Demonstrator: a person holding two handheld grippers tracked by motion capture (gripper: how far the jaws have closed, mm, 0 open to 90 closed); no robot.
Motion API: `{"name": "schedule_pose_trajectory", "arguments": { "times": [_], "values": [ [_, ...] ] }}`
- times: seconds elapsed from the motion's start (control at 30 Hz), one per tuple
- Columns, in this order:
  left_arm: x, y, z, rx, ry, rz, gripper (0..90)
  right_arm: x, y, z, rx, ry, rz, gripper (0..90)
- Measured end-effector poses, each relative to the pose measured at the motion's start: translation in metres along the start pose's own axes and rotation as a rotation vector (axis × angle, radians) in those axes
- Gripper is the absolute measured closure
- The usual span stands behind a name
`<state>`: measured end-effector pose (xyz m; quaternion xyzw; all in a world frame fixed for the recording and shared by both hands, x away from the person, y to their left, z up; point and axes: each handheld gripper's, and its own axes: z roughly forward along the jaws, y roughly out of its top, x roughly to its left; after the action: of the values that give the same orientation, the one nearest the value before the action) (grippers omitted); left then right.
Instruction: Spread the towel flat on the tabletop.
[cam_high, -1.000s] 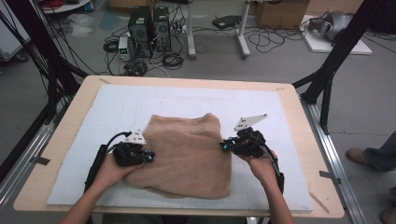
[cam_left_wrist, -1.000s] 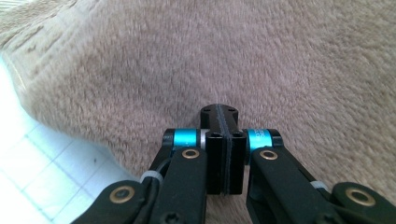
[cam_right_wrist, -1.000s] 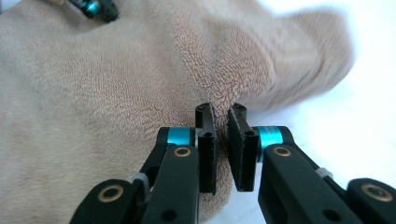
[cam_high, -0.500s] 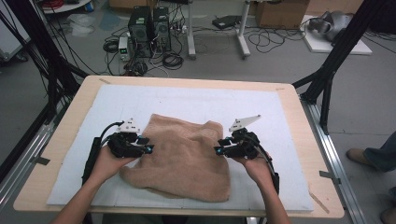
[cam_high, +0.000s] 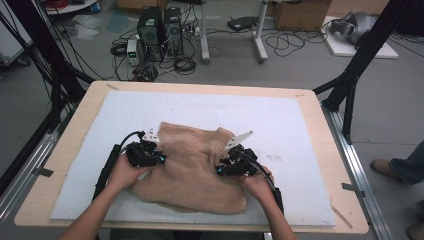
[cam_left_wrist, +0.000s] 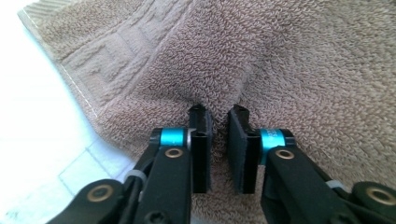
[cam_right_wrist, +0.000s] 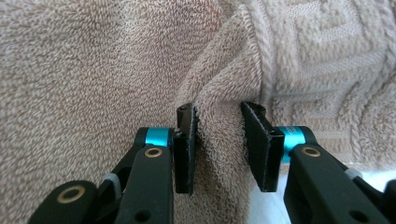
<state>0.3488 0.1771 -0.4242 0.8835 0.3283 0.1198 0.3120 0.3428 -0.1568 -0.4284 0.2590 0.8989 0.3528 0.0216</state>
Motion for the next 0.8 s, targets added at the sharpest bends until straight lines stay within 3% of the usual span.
{"name": "schedule_pose_trajectory", "arguments": {
  "times": [0.07,0.17,0.37,0.6,0.73,0.8],
  "values": [
    [-0.001,-0.004,-0.004,-0.017,-0.001,-0.01,84.1,0.001,0.0,-0.003,-0.002,0.0,0.003,66.0],
    [-0.005,-0.009,-0.012,-0.019,0.003,0.007,84.7,0.002,-0.001,-0.004,0.0,0.005,-0.007,65.3],
    [-0.007,-0.019,-0.029,-0.082,-0.038,-0.008,83.2,0.002,-0.003,-0.016,-0.036,0.034,-0.001,56.4],
    [0.006,-0.008,-0.042,-0.17,-0.076,-0.061,58.8,-0.011,-0.002,-0.048,-0.118,0.008,0.025,50.4],
    [0.015,-0.001,-0.047,-0.216,-0.079,-0.087,52.8,-0.023,0.0,-0.063,-0.152,-0.018,0.042,49.9],
    [0.02,0.002,-0.044,-0.208,-0.075,-0.097,51.3,-0.031,0.0,-0.064,-0.17,-0.024,0.057,52.2]
  ]
}}
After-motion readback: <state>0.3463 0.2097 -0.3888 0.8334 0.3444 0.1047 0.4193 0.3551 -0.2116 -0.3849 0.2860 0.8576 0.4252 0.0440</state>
